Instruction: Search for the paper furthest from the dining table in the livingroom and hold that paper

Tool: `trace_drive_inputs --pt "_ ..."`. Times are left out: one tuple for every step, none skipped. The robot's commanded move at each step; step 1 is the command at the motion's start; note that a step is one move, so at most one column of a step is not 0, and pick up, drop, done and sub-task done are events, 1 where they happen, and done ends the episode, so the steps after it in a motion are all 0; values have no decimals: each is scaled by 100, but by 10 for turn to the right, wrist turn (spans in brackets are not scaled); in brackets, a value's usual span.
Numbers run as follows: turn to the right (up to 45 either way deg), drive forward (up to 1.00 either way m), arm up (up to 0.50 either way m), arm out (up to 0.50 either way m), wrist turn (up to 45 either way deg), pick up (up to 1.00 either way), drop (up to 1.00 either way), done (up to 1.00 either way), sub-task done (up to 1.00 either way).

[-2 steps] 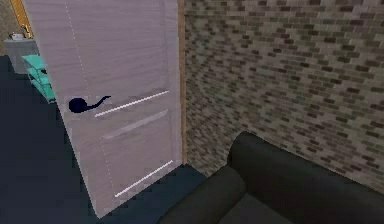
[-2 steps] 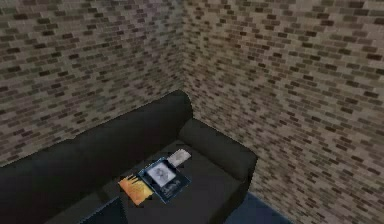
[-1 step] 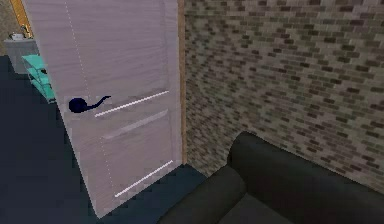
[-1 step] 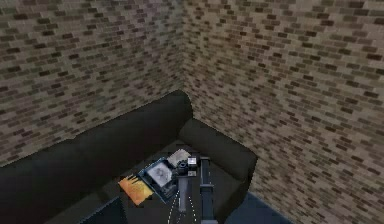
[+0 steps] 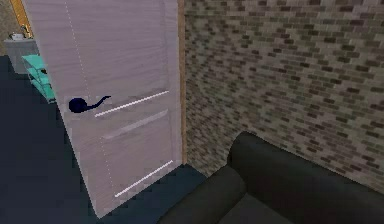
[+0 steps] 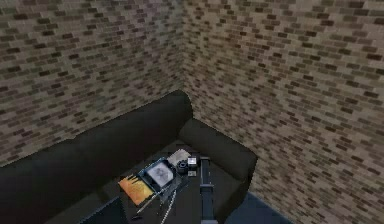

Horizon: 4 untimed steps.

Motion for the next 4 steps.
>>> trace_drive_inputs --pt "0 0 0 0 450 0 0 0 0" --pt "0 0 0 0 450 0 0 0 0" --pt "0 0 0 0 60 0 0 0 0" --pt "0 0 -30 0 0 0 0 0 0"
